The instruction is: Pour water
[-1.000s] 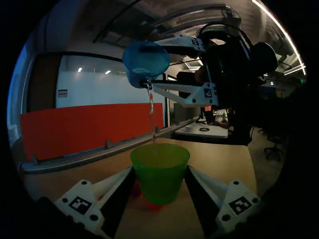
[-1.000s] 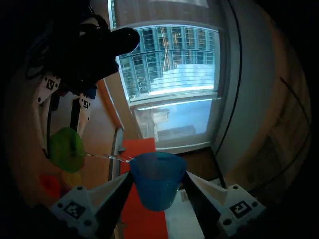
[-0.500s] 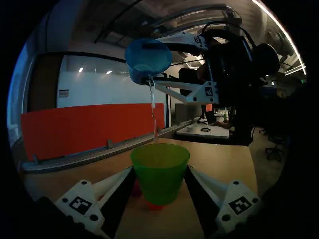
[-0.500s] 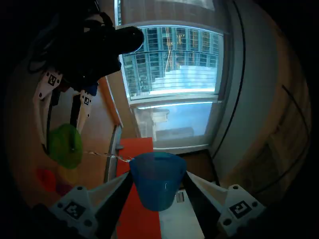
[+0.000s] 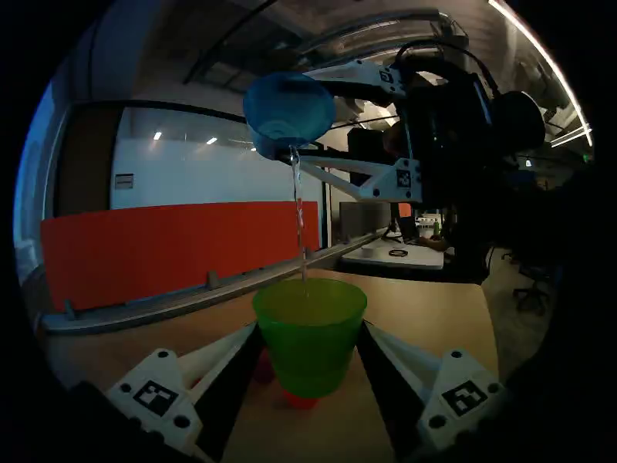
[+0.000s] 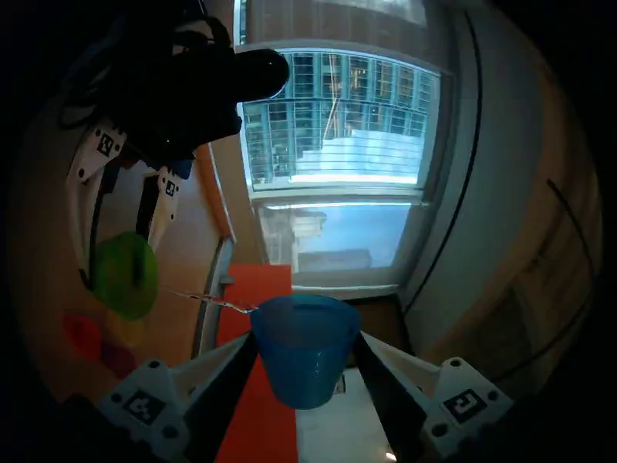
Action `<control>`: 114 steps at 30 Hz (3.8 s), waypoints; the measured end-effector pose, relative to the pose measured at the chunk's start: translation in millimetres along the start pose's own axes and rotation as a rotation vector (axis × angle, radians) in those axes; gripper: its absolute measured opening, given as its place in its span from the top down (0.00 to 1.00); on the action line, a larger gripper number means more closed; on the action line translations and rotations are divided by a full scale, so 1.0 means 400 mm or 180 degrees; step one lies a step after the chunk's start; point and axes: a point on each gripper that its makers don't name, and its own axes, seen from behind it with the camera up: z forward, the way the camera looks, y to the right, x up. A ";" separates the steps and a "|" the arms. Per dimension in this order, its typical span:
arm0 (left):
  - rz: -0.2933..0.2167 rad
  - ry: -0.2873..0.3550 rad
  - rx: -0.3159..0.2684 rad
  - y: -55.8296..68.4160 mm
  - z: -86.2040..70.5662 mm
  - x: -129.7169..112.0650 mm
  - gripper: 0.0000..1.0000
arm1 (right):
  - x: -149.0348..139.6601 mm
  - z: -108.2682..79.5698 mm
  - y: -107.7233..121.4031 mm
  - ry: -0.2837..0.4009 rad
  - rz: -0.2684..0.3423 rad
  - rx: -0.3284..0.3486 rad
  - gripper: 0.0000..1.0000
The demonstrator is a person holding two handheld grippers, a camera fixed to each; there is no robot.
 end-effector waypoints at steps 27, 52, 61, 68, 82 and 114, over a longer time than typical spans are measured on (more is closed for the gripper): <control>-0.0008 0.0013 0.0021 -0.003 -0.004 0.003 0.19 | 0.039 0.007 -0.019 -0.0009 -0.0403 0.0021 0.11; -0.0020 0.0026 0.0034 -0.006 -0.005 0.006 0.19 | 0.026 -0.002 -0.021 0.0004 0.0038 0.0058 0.12; -0.0009 0.0022 0.0046 -0.012 -0.007 0.006 0.19 | 0.022 -0.021 -0.017 0.0039 0.0628 0.0041 0.12; 0.0003 0.0021 0.0060 -0.016 -0.007 0.009 0.19 | 0.026 -0.034 -0.018 0.0072 0.1162 0.0056 0.12; 0.0022 0.0014 0.0075 -0.019 -0.007 0.013 0.19 | 0.042 -0.052 -0.040 0.0130 0.2165 0.0047 0.12; 0.0067 0.0022 0.0150 -0.030 -0.018 0.027 0.19 | 0.061 -0.091 -0.051 0.0192 0.4477 0.0217 0.12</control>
